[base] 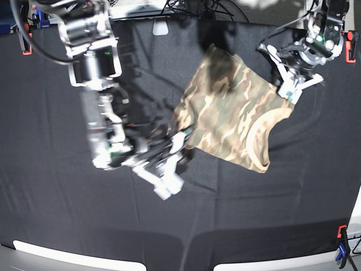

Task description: Layout the t-shirt on the table in an organized manner, then fold the t-shirt properly

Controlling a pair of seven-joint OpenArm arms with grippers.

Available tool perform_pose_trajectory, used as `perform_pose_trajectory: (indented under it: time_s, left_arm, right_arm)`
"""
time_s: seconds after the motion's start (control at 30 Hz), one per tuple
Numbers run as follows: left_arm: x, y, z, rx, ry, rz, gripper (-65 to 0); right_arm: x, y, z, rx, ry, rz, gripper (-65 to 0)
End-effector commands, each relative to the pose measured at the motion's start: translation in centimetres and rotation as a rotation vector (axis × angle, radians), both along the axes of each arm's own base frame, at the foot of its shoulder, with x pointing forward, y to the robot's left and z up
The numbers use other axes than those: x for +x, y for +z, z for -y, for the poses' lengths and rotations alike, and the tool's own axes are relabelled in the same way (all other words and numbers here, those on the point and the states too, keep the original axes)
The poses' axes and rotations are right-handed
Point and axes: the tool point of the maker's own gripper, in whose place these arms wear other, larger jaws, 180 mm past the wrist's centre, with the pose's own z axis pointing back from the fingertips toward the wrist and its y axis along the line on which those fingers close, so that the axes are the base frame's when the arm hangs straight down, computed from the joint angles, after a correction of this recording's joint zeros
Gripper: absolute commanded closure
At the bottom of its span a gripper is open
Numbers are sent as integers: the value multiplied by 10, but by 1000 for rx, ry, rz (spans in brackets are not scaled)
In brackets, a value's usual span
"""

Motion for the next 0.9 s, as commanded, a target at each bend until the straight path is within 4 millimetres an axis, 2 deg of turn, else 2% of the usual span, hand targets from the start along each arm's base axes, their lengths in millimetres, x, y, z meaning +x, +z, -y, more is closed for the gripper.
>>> perform_pose_trajectory:
  time_s: [0.0,0.2,0.37,0.53,0.7,0.87]
  left_arm:
    - [5,6,-17,47,28,27,0]
    - [32,15,-14,-16,63,83,0]
    - [53,0,-9,-84,129,70,0]
    - [81,-1,0,-137,163,119,0]
    - [116,16,18,-206,177,200,0]
    - [139,31,33,-248,177,243,0]
  right_arm:
    - [10,12,-1,6,4,38,0]
    - [-11,-18,13,-69,11,-42,0]
    - [-42,-39,17,-80,25,-99,0]
    - [-74,-29,2,-7,48,-82,0]
    - [-102,-22,-10,49,51,-65,0]
    - [-120,-19,-21,88,52,-73,0]
